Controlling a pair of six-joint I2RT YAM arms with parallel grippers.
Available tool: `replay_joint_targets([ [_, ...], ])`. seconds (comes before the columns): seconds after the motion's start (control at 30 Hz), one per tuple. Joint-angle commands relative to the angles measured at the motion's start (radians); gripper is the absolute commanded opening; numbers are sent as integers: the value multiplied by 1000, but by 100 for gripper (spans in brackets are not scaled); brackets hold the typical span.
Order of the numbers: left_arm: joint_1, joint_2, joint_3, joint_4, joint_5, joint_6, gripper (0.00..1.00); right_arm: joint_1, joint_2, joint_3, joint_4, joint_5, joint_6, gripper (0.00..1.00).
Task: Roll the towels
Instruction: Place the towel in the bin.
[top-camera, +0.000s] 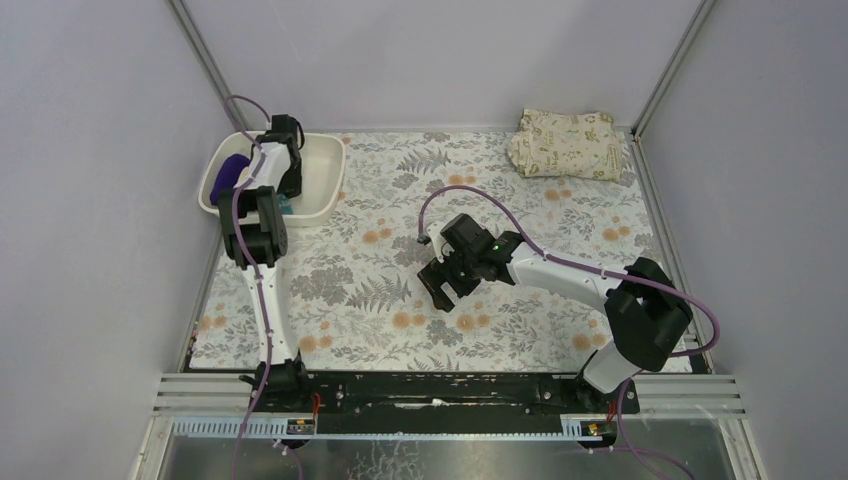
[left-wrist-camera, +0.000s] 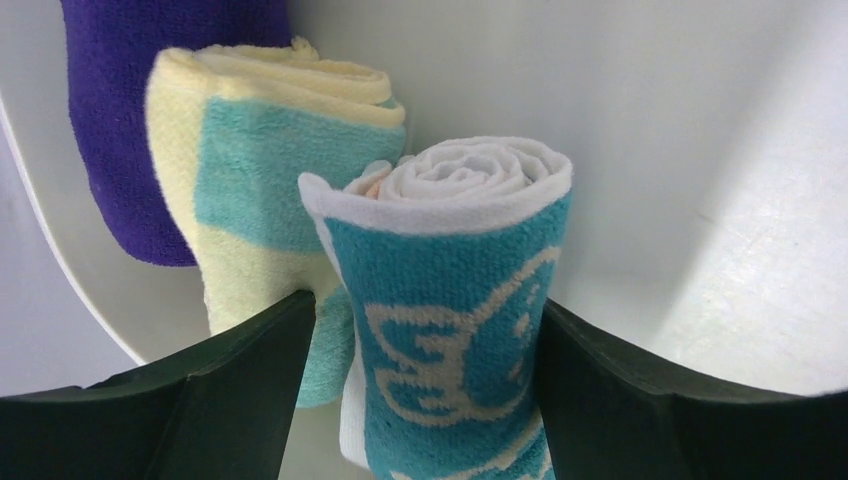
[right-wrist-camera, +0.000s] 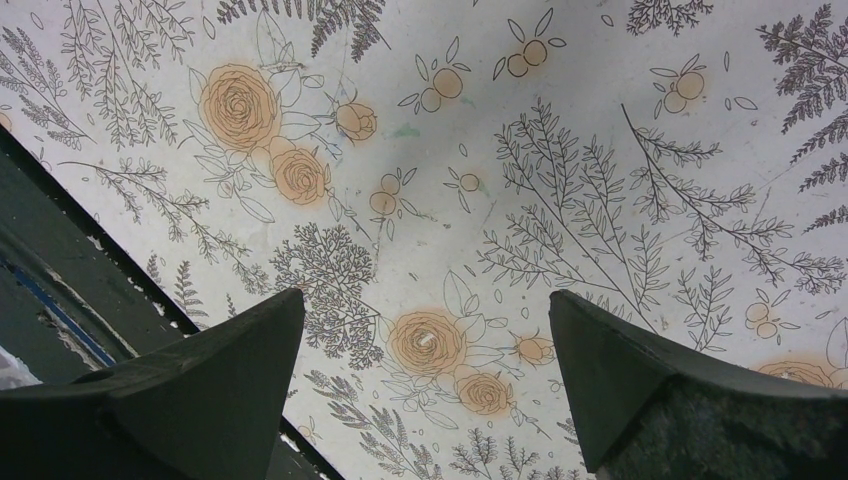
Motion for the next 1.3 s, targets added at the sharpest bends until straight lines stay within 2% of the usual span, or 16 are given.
replay_joint_targets([
  [0.0, 15, -60, -1, -16, 21, -27, 77, 1, -3, 43, -16, 15, -18, 98],
  [0.17, 17, -66, -1, -20, 48, -29, 81, 0, -4, 41, -16, 15, -20, 98],
  [0.4, 15, -31, -19, -30, 51, -32, 82, 2, -7, 40, -14, 15, -22, 98],
  [0.5, 13, -16, -32, -32, 59, -33, 73, 1, -7, 38, -12, 13, -20, 98],
  [0.6, 13, 8, -34, -32, 43, -28, 55, 1, -7, 37, -11, 14, -20, 98],
  [0.7, 15, 29, -26, -30, 38, -22, 50, 0, -5, 35, -5, 14, -20, 98],
  [0.93, 42, 30, -23, 32, 42, 0, 48, 2, -5, 26, 3, 14, -20, 98],
  [1.07, 51, 34, -13, 68, -28, 8, 49, 1, -8, 19, 11, 10, -18, 98],
  [1.17, 47, 27, -35, 73, -11, 11, 51, 1, -7, 22, 12, 6, -17, 98],
  [1.27, 36, 25, -69, 75, -1, 13, 59, 2, -8, 22, 11, 6, -18, 98],
])
